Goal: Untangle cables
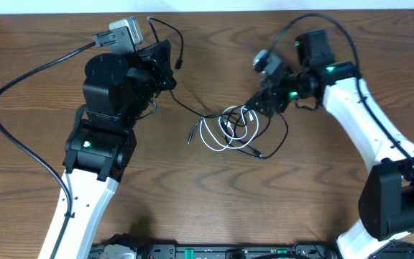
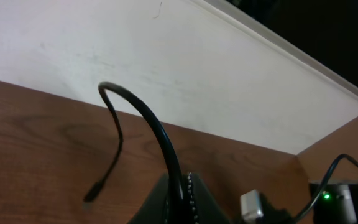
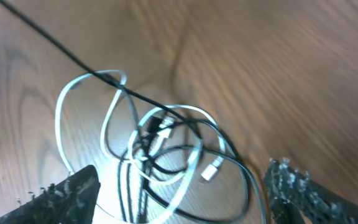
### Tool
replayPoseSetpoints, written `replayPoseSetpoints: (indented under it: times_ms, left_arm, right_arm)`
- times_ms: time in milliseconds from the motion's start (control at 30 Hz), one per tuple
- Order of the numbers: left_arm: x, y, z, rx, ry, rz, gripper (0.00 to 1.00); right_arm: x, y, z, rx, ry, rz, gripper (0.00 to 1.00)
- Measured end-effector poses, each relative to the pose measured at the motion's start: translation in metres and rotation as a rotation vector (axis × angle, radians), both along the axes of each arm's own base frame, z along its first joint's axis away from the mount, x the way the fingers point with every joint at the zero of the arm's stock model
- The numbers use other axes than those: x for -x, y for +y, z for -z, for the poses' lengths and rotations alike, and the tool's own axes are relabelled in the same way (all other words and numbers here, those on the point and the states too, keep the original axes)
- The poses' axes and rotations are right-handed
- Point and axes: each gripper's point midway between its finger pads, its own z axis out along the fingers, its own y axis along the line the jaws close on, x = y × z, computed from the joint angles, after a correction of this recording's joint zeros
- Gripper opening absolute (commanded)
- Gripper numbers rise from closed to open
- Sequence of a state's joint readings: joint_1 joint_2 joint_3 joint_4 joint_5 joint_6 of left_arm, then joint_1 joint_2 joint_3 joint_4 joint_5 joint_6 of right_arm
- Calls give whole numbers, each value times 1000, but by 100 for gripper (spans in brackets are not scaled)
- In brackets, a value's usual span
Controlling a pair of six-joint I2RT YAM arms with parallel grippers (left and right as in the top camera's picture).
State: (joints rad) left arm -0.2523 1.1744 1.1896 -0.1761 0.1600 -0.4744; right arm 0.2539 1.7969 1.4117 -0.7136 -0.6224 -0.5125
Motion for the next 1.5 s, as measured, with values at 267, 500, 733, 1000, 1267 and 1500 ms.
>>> replayPoseSetpoints:
  times_ms: [267,500,733,1000,1267,1500]
  left_arm:
    - [0,0,0,1,0,0,8]
    - [0,0,0,1,0,0,8]
    - [0,0,0,1,1,0,7]
    - [0,0,0,1,1,0,7]
    - [0,0,0,1,1,0,7]
    - [-2,6,1,-8,2,-32,7]
  right_arm:
    - [7,35,34,21,18,-102,56]
    - [20,49,85,66,122,-150,55]
    - [24,57,99,76,125,-184,27]
    - [16,53,102,106,116,-132,1]
    - [-24,-13,115,320,146,285,1]
    - [-71,-89,55,364,-3,714,1]
